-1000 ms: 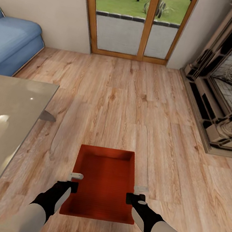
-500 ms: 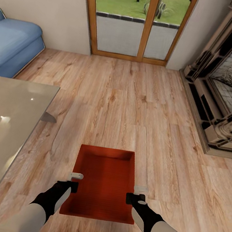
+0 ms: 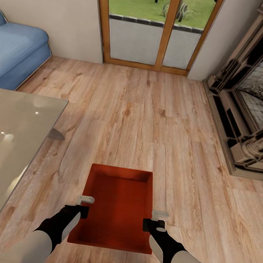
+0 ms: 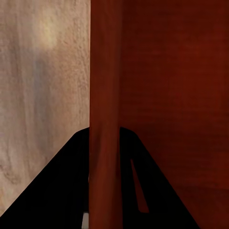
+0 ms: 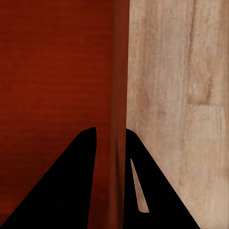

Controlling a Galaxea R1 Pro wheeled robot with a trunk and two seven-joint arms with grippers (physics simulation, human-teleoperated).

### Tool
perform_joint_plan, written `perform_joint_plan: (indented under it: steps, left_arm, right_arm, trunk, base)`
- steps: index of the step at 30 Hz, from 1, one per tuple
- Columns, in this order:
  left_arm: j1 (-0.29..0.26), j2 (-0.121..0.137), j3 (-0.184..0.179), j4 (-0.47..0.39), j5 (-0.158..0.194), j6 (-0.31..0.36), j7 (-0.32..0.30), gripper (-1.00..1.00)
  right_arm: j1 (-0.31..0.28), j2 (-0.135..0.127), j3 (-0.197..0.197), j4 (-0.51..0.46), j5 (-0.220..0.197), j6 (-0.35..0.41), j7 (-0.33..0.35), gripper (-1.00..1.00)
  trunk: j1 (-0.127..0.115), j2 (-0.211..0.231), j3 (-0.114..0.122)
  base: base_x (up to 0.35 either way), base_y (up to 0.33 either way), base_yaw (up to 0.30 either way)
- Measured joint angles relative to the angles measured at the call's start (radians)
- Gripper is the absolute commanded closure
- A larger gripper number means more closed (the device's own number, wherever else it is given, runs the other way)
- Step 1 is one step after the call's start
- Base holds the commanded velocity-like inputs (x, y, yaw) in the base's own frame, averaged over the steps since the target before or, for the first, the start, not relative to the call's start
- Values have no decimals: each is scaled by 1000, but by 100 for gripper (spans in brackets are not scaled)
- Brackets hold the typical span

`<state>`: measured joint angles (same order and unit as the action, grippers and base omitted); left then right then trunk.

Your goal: Move the two storage containers from the living room to the garage. In the garage, place one container on the floor and stack the other container on top of it (either order is fine).

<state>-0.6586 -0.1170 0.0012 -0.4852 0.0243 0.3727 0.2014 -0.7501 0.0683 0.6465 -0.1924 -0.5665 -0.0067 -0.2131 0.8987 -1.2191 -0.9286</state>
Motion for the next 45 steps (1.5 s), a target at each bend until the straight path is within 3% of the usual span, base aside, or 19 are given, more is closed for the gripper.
perform_joint_plan:
  steps: [45]
  left_arm:
    - [0, 0, 2, 1, 0, 1, 0, 100]
  right_arm:
    - [0, 0, 5, 0, -6, 1, -1, 100]
  trunk:
    - [-173, 315, 141]
  base:
    - [0, 0, 0]
